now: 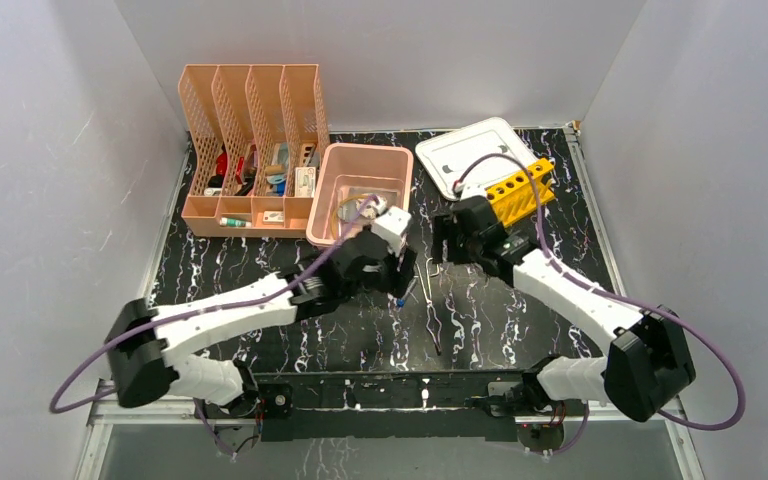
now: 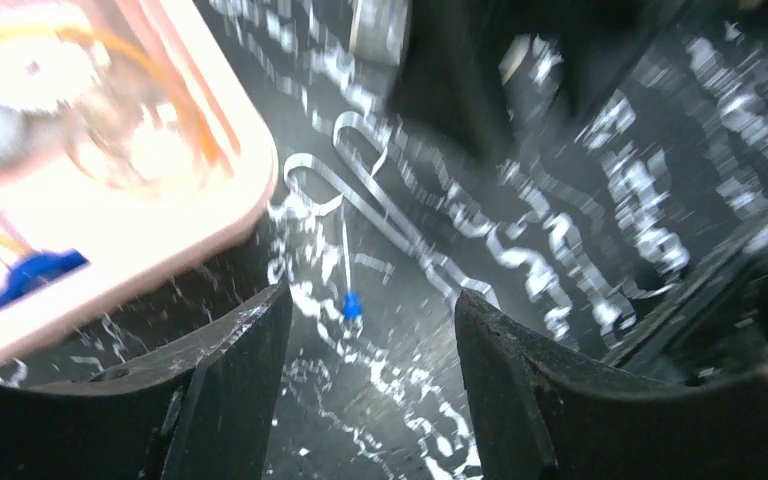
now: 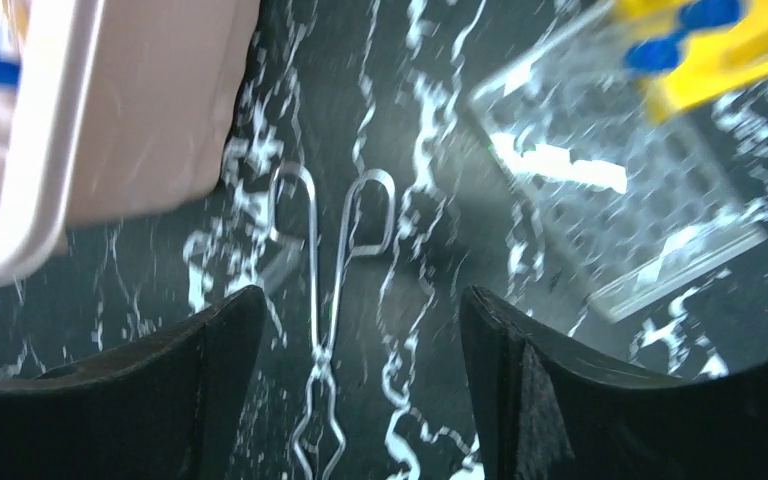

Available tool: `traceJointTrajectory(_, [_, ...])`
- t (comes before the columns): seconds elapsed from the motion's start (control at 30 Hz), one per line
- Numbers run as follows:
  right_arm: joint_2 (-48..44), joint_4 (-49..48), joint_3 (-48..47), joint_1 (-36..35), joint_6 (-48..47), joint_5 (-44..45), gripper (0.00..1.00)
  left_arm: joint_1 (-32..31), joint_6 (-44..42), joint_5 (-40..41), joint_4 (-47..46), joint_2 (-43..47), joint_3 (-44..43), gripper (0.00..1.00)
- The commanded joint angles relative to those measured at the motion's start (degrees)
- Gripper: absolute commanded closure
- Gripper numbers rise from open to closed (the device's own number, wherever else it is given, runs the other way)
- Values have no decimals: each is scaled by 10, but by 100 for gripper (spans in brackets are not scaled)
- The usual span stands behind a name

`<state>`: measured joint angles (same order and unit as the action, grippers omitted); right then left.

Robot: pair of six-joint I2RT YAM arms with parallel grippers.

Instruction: Organize the chemistry lab equipment

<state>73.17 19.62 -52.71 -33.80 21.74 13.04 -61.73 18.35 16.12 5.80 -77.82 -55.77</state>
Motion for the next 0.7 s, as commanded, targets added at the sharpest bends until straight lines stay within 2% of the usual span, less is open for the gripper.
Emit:
traceJointTrajectory(0.0, [-35,26,49,-75,79,28,15,-3,-22,44,-8,98,-76,41])
traceJointTrajectory(0.1, [-27,47,77,-139,128,43,10,-3,-50,67,6,98,-102,41])
traceJointTrajectory(0.33, [-9,130,75,-232,200,92,16,-3,-40,94,-12,104,-78,40])
traceJointTrajectory(0.43, [-14,150,90,-265,226,85,21,-3,-31,99,-19,115,-63,40])
traceJointTrajectory(0.67, [-20,173,127,-312,267,46,23,-3,-34,132,-18,139,-48,40])
